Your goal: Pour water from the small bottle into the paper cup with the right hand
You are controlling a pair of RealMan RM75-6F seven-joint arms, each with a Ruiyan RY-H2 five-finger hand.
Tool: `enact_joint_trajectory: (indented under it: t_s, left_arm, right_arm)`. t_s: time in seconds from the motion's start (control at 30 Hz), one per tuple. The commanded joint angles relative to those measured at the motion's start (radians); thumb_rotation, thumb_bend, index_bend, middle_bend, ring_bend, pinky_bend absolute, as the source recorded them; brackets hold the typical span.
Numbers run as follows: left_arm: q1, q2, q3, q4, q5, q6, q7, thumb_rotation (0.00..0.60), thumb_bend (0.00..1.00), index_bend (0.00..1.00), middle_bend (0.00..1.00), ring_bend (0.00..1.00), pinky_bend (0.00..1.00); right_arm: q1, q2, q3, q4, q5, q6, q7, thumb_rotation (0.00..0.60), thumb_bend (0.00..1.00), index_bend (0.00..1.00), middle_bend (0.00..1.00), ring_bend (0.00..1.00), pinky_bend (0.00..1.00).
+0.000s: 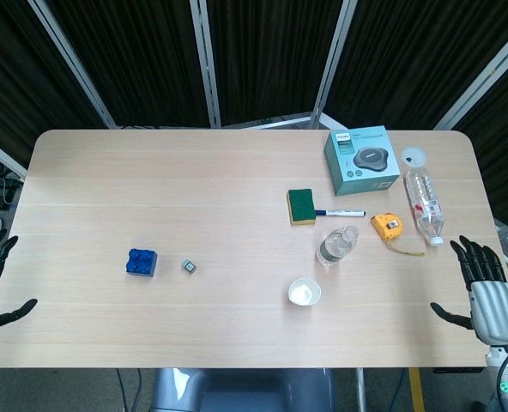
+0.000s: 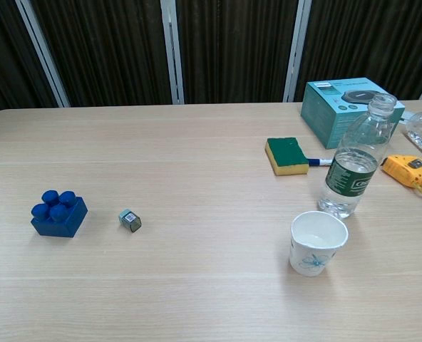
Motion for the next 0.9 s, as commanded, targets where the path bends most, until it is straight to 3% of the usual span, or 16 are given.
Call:
enact_joint_trajectory:
  t_s: [0.03,0.13,0.27,0.6,0.9]
  left_arm:
    - [-0.009,-0.006,-0.002,-0.002,-0.008,-0.02,0.014,0.6,0.0,0.0,0.0,0.0,0.0]
    - [-0.015,-0.016,-0.006,-0.002,-0.028,-0.038,0.037,0.6,0.0,0.0,0.0,0.0,0.0]
    - [-0.018,-0.026,-0.016,0.001,-0.058,-0.052,0.057,0.6,0.0,0.0,0.0,0.0,0.0]
    - [-0.03,-0.048,-0.03,0.012,-0.102,-0.08,0.096,0.6,0.0,0.0,0.0,0.0,0.0]
    - [-0.041,-0.062,-0.04,0.031,-0.14,-0.112,0.111,0.6,0.0,0.0,0.0,0.0,0.0]
  right_arm:
    - [0.125,0.026,-0.012,0.166,0.097,-0.366,0.494,0.6,0.0,0.0,0.0,0.0,0.0]
    - [0.194,-0.021,-0.029,0.334,0.031,-0.474,0.751,0.6,0.0,0.0,0.0,0.0,0.0]
    - [0.266,-0.11,-0.063,0.508,-0.06,-0.519,0.928,0.6,0.0,0.0,0.0,0.0,0.0]
    - [0.356,-0.235,-0.08,0.664,-0.118,-0.52,1.015,0.6,0.0,0.0,0.0,0.0,0.0]
    - [0.429,-0.3,-0.088,0.691,-0.128,-0.536,1.04,0.6,0.0,0.0,0.0,0.0,0.0]
